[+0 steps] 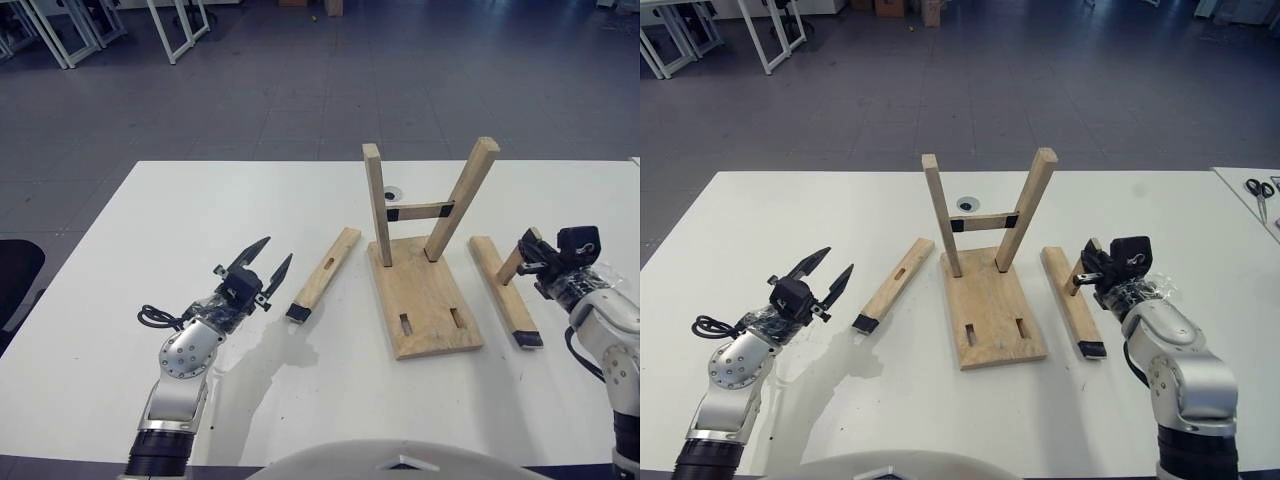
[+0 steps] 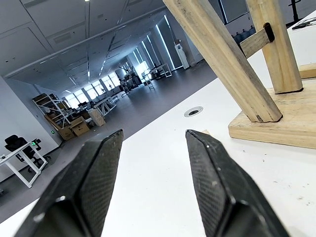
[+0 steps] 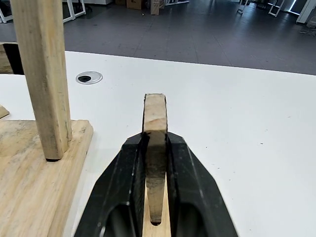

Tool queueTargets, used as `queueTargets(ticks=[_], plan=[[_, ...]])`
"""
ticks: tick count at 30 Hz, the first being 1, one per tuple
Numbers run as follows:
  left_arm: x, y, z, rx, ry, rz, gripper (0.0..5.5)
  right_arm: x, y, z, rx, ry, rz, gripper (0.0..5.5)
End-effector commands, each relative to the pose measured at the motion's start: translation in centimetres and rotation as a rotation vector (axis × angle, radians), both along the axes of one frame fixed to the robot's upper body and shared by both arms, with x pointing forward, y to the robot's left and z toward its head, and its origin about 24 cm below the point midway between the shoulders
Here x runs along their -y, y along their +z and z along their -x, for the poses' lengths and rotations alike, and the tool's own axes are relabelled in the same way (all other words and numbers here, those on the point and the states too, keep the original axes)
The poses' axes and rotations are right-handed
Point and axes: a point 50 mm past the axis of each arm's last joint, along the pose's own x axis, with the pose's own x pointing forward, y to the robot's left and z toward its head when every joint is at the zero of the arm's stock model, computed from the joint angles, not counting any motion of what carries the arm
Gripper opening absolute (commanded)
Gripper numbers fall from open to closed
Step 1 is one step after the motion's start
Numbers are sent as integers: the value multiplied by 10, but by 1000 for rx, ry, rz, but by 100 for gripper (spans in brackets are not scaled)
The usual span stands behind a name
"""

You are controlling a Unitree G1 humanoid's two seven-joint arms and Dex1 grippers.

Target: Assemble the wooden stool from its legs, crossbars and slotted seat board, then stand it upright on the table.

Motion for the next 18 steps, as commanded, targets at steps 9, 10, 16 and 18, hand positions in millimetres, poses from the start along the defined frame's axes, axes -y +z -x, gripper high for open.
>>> queueTargets(ticks=[9,10,16,18], plan=[[2,-2,-1,-8,-1,5,231,1,69,-27,237,-44,-85,148],[2,-2,-1,-9,-2,5,231,-1,82,-32,284,-52,-96,148],[2,-3,-4,-7,-2,5,231,-19,118,-63,430,-55,-97,148],[2,-3,-5,-7,-4,4,231,-18,89,-68,344,-70,-63,148]])
